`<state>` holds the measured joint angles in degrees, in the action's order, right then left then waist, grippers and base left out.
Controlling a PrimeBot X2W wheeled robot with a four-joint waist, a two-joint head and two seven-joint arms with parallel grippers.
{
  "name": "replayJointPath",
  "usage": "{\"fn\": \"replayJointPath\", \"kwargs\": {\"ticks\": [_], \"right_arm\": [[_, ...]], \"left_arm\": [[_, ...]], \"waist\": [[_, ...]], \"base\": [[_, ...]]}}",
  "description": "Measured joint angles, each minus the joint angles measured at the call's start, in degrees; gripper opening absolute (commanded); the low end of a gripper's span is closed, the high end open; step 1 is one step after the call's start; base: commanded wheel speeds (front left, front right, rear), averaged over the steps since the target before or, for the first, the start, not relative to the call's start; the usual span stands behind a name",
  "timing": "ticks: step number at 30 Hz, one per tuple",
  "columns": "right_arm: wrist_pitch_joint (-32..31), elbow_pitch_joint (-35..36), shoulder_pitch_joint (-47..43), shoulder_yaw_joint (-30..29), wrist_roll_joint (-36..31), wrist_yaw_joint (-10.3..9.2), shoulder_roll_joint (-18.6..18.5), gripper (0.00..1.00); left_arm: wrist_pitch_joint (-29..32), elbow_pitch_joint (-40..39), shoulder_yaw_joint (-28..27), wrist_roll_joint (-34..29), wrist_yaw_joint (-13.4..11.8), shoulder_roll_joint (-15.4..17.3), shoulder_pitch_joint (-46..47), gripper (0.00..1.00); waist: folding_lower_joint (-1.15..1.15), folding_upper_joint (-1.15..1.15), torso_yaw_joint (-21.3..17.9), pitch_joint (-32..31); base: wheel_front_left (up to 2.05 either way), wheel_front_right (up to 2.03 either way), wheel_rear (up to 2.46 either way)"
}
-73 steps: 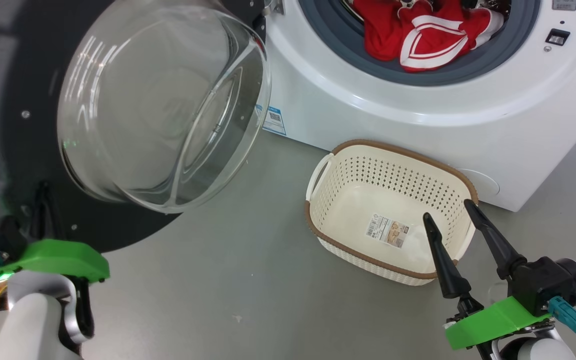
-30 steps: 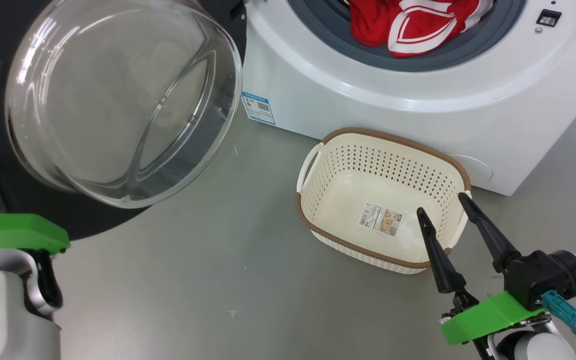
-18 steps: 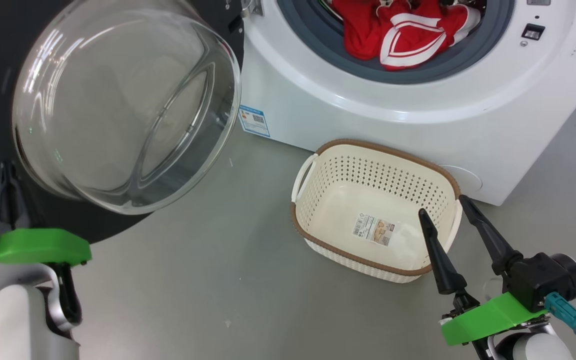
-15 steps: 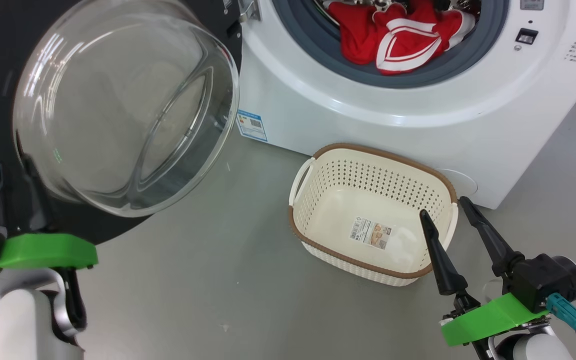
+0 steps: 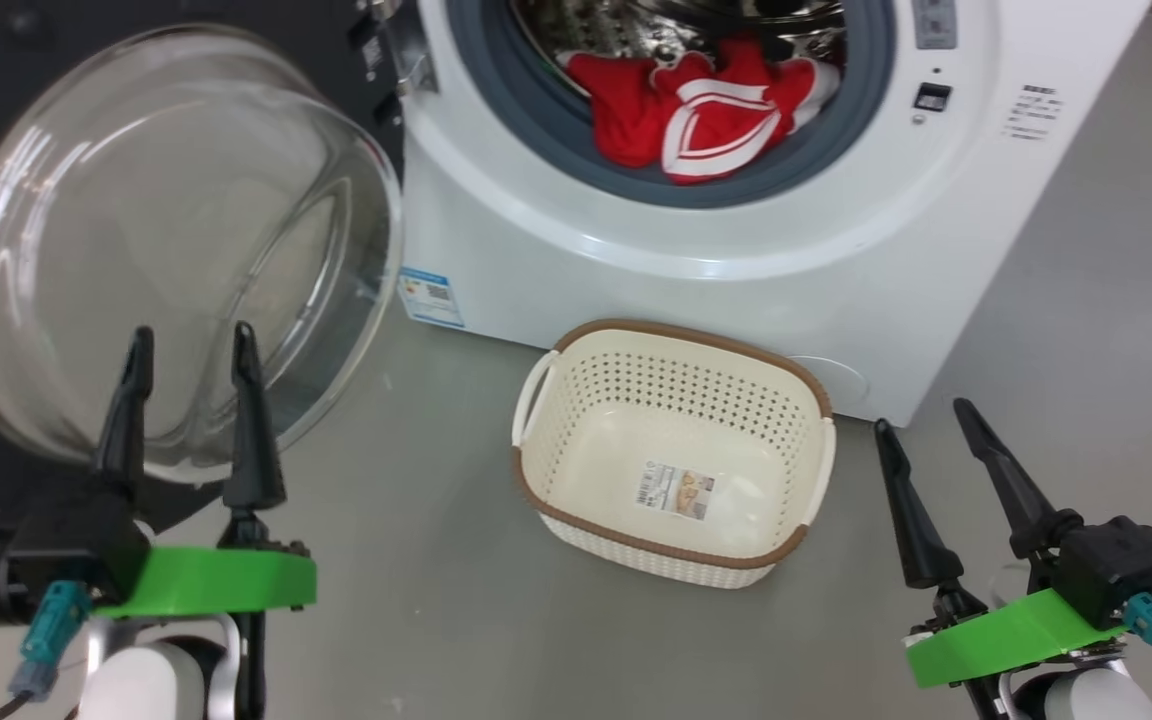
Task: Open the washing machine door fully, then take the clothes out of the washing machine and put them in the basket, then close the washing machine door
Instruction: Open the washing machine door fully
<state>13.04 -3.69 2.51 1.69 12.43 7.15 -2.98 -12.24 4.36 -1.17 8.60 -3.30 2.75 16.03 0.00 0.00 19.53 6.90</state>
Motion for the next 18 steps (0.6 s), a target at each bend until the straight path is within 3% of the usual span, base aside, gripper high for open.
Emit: {"fn": "replayJointPath", "kwargs": {"ticks": [8,14,18], "right_arm": [[0.89,-0.97,0.03,-1.66,0.00,0.00,0.02,1.00],[1.19,-1.76,0.05,-2.71,0.15,0.00,0.04,1.00],[1.45,-2.01,0.13,-2.68,0.14,0.00,0.07,1.00]], "left_arm": [[0.66,-0.90,1.41,1.11,0.40,0.04,-2.03,1.00],[0.55,0.03,3.70,4.93,5.11,0.01,-2.07,1.00],[0.04,1.58,4.38,5.70,5.87,0.05,-2.32,1.00]], "waist": [[0.00,0.00,-5.61,-0.61],[0.00,0.00,-10.36,-0.45],[0.00,0.00,-13.46,-0.23]], "base": [[0.00,0.00,0.00],[0.00,0.00,0.00],[0.00,0.00,0.00]]}}
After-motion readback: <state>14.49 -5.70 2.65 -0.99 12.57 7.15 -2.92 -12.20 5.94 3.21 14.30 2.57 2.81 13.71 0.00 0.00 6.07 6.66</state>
